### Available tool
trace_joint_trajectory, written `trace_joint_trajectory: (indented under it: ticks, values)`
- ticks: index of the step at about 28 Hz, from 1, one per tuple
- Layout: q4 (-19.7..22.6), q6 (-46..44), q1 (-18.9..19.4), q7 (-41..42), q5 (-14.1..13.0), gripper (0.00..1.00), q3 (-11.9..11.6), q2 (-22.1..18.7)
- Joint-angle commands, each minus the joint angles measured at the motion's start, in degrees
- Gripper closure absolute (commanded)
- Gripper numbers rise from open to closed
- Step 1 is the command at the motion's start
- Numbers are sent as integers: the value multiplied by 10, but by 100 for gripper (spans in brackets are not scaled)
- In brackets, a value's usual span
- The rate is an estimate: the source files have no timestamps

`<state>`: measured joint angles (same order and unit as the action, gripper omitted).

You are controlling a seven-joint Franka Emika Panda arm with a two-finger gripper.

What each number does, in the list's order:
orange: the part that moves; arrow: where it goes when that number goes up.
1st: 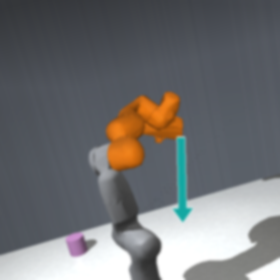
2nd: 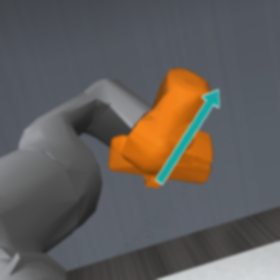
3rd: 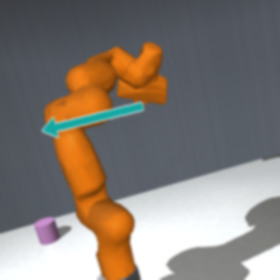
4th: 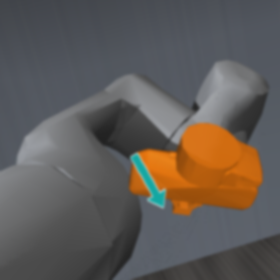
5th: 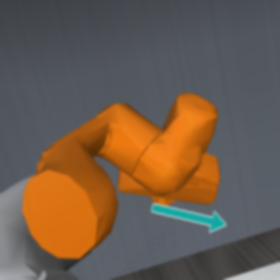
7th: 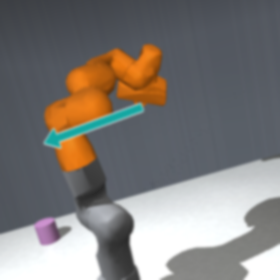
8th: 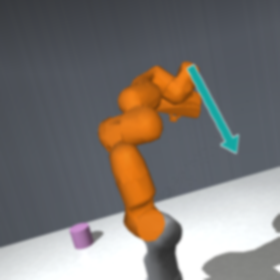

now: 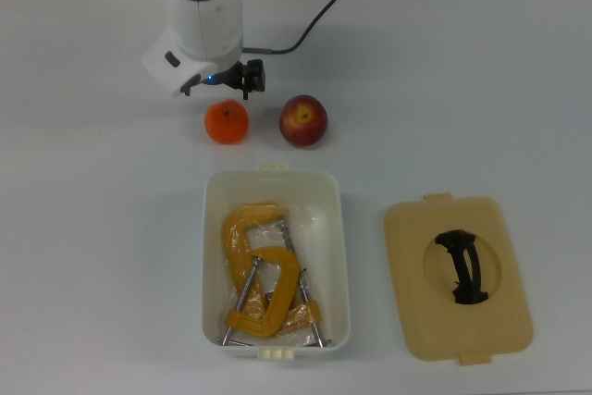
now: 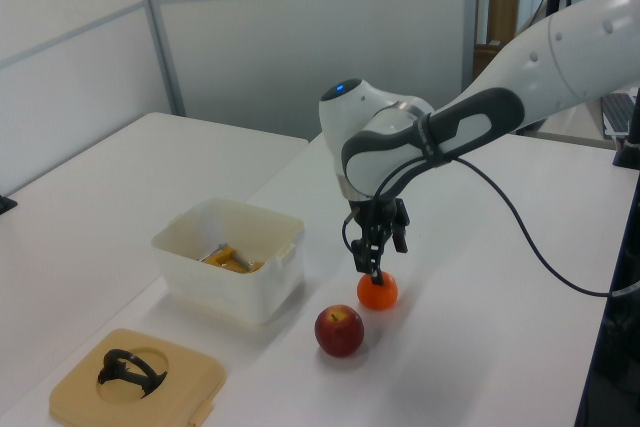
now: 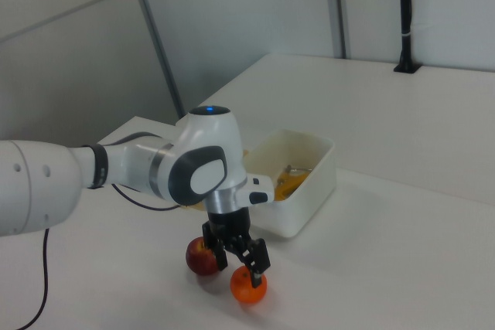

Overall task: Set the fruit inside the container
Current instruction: 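Close the gripper on the orange and lift it, then carry the orange over the white box and release it inside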

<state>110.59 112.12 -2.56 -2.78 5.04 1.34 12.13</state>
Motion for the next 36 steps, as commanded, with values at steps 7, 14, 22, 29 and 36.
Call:
trace_joint_trajectory:
  ticks: [7,14,22,29,36]
  values:
    - [3,53,5,-36,15,0,-2,45]
    - [3,78,5,-60,15,19,3,53]
    - [-10,69,5,-52,15,66,4,26]
    - [-72,32,6,-43,19,65,9,-5]
    - [-129,93,6,-43,76,64,28,5]
